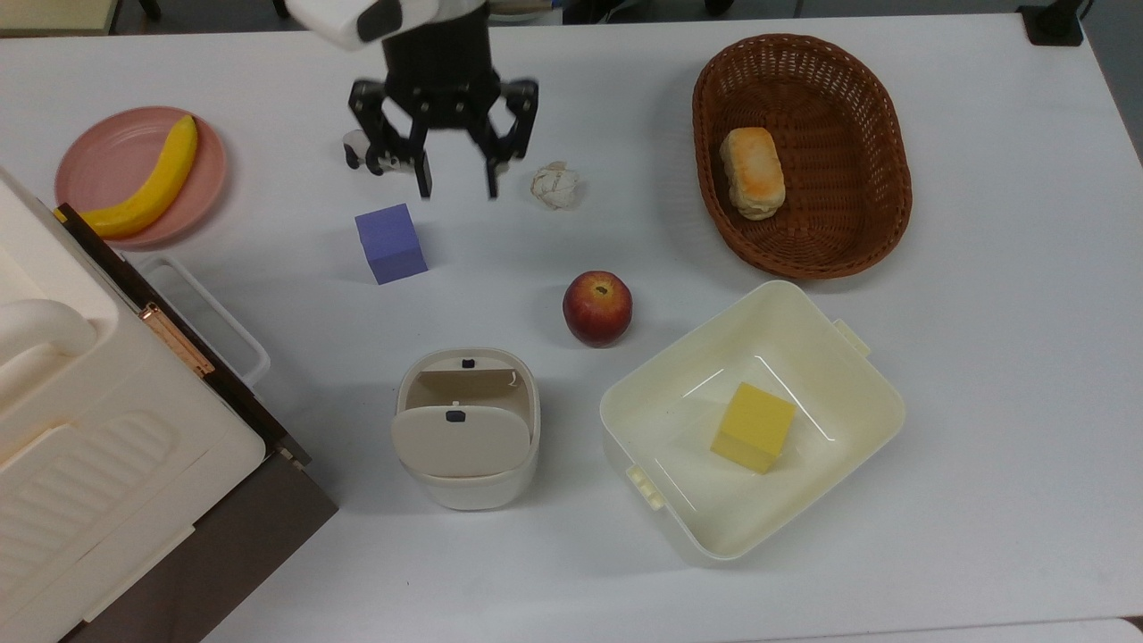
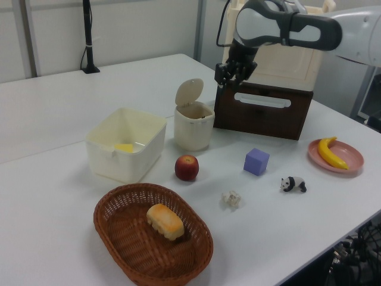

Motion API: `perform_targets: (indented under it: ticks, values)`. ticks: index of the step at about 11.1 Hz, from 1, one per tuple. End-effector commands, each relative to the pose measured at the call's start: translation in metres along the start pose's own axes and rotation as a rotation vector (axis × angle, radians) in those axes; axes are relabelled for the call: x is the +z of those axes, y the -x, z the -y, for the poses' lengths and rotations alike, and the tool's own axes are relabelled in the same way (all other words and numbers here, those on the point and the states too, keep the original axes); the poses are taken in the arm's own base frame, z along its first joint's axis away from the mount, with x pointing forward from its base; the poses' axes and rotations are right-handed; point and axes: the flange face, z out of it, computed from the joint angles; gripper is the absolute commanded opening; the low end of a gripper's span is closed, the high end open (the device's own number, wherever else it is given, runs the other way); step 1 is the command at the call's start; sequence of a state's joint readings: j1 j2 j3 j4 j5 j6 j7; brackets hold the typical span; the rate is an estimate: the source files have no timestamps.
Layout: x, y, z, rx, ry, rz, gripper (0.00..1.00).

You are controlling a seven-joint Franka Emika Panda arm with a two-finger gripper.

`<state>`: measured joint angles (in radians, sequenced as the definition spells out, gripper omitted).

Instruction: Open the trash can

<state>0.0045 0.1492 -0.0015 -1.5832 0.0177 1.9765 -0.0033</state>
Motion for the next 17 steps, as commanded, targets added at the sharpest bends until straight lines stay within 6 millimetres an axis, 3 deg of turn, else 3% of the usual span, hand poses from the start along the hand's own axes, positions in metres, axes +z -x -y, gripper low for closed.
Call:
perform_targets:
  ticks: [1, 3, 5, 6, 13, 17]
  values:
    - [-0.020, 0.049, 0.008, -0.005, -0.018, 0.113, 1.00]
    - [-0.045, 0.072, 0.003, -0.003, -0.001, 0.199, 1.00]
    - [-0.058, 0.075, -0.024, 0.037, 0.022, 0.193, 1.00]
    - [-0.062, 0.074, -0.027, 0.051, 0.014, 0.184, 1.00]
    - [-0.055, 0.070, -0.026, 0.066, -0.018, 0.192, 1.00]
    - [-0.062, 0.068, -0.027, 0.068, -0.022, 0.180, 1.00]
